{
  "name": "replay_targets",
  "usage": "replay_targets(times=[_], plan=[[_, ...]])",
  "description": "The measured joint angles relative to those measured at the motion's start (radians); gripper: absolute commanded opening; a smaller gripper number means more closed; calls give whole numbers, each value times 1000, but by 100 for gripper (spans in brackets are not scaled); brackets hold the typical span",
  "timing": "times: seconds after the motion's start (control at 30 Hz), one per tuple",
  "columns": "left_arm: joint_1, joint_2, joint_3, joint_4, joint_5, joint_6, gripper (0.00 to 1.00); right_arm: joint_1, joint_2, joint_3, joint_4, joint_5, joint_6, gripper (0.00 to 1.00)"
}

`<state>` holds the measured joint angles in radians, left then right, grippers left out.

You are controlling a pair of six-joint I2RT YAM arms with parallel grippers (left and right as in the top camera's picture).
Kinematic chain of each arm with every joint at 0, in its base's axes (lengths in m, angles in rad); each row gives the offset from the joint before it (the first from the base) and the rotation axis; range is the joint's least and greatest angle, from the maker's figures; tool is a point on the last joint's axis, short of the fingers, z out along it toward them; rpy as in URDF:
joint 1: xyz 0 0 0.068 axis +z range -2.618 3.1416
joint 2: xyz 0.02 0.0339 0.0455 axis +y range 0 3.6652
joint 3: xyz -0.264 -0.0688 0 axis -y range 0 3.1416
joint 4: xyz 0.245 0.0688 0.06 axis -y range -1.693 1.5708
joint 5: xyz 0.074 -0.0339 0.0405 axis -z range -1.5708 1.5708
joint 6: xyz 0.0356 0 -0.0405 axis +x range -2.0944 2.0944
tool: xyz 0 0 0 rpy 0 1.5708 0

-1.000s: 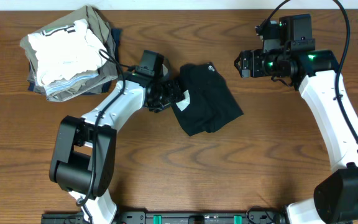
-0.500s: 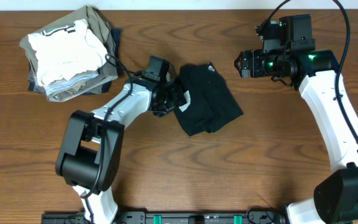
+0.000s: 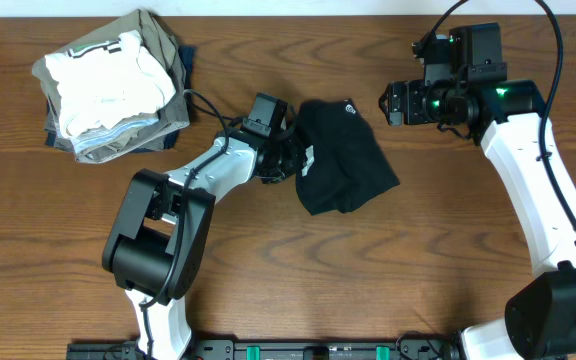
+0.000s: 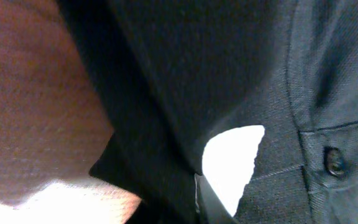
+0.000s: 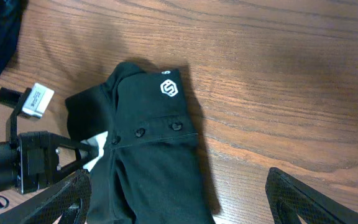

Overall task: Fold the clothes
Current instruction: 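Grasp the folded black shirt with the left gripper, then carry the shirt with the left gripper onto the clothes stack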

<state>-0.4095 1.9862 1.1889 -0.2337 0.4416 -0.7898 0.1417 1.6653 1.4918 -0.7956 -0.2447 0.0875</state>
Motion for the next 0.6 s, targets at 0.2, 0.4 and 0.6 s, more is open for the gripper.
replay_targets(times=[0.2, 0.4, 0.6], plan=[[4, 6, -2, 115, -1, 0, 6, 0, 0, 0, 0, 10, 0, 88], [58, -14, -2, 142, 0, 17, 6, -10, 0, 0, -6, 22, 0, 89], [179, -90, -2, 210, -3, 31, 6, -11, 0, 0, -7, 30, 0, 89]])
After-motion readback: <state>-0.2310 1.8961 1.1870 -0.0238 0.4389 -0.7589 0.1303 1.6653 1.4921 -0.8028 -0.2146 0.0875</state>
